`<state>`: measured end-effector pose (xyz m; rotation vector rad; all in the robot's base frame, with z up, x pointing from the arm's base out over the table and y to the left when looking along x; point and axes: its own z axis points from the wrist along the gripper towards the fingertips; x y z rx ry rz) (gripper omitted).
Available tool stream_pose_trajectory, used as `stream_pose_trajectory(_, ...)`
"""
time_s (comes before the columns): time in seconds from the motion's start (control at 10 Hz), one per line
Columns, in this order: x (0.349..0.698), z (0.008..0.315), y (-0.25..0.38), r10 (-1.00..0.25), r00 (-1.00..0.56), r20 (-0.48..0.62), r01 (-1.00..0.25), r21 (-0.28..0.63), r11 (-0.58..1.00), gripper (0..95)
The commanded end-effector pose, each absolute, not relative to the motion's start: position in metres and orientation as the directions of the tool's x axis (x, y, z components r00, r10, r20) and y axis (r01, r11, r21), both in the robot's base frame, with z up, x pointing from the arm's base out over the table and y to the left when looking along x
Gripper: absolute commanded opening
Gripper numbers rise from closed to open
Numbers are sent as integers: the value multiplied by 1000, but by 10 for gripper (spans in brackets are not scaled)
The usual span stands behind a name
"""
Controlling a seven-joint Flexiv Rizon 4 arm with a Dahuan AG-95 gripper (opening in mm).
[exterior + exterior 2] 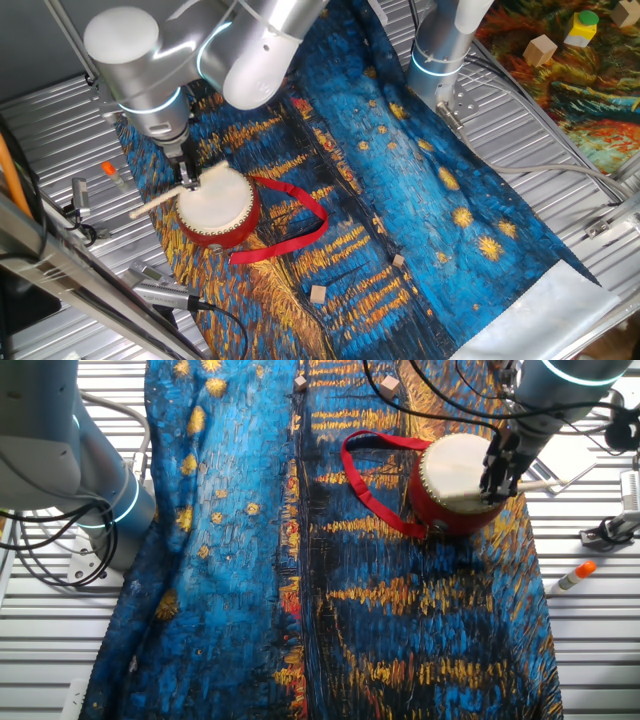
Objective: Play the drum
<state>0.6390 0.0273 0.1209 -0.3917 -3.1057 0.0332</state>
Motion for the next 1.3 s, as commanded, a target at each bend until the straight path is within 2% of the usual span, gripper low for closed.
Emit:
stream_pose_trajectory(0.1,639,118,27,249,-968,11,249,-26,968,0)
stream_pose_trajectory(0.3,638,120,27,254,-967,22,253,-18,967,0)
stream_pose_trajectory(0.7,616,150,25,246,-966,85,253,84,964,0)
stream_pose_trajectory(1.1,614,151,26,235,-965,117,253,172,952,0)
stream_pose_trajectory(1.2,614,151,26,236,-965,114,253,160,954,0)
stream_pose_trajectory(1.3,614,151,26,240,-964,113,252,109,962,0)
